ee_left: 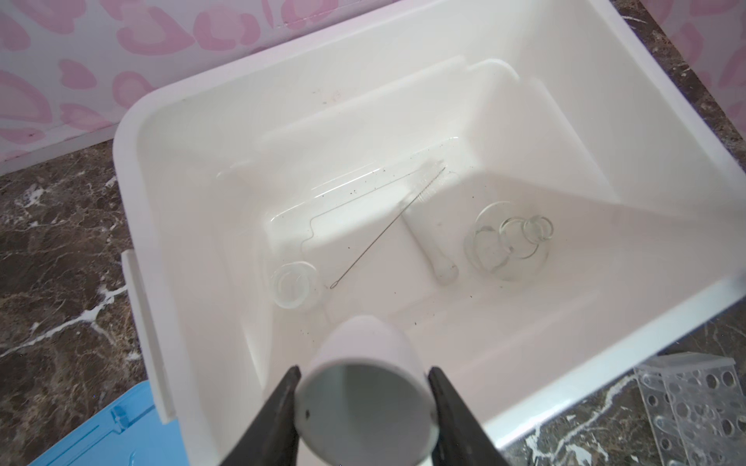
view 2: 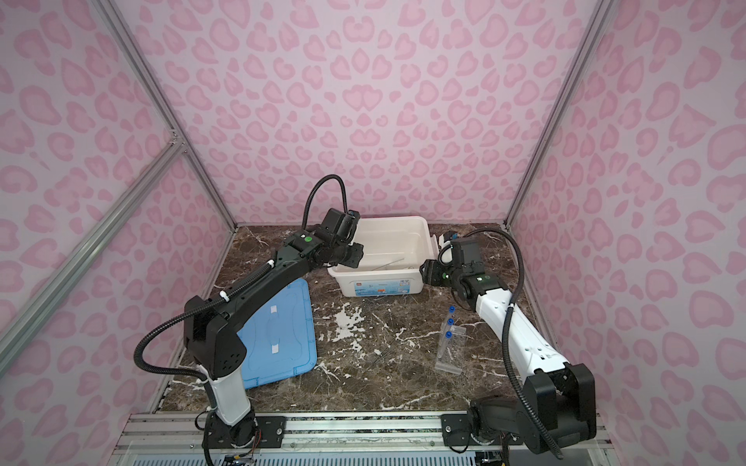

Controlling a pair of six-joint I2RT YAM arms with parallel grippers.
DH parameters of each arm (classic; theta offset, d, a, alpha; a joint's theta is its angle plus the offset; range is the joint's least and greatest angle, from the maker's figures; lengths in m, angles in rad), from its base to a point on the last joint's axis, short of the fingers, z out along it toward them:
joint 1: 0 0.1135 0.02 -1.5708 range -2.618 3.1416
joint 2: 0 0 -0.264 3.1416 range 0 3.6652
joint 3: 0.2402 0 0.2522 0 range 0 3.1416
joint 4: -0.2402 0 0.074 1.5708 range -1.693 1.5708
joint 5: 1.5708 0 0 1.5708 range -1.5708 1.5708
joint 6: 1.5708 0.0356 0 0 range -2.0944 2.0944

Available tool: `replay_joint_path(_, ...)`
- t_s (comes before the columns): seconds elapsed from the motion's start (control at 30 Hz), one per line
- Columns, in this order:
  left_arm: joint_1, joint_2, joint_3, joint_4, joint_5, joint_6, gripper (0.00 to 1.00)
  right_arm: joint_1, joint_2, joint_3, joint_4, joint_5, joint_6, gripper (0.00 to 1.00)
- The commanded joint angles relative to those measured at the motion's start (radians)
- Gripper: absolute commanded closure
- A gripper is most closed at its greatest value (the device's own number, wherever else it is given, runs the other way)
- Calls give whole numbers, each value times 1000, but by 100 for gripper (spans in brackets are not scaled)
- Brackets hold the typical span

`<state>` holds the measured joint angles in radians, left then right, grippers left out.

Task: Organize the chemistry lab equipment
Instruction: 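Lift the crucible and carry it into the white bin with the left gripper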

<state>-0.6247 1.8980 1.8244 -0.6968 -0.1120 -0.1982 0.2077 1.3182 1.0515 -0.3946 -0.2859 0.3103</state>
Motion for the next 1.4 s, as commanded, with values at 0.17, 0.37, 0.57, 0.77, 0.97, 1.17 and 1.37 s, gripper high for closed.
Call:
replay_joint_path(0.17,34,164,171,4,18,40,55,8,-4,-5,-21,25,-28,32)
replay_joint_path(0.37,34,262,257,-24,12,56,55,17,-2,-12,-16,26,-37,32)
replay_joint_path(0.57,40,339,328,-47,-2,75,55,25,-3,-10,-17,36,-45,32)
replay_joint_path(0.77,42,395,361,-59,10,86,54,27,-4,-15,-9,38,-41,32)
replay_joint_path(0.97,49,442,381,-71,20,85,54,28,-2,-18,-10,41,-43,32)
replay_joint_path(1.17,61,463,385,-65,15,76,54,28,1,-24,-2,41,-38,32)
replay_joint_path(1.37,68,495,403,-90,17,87,54,28,4,-24,3,38,-41,32)
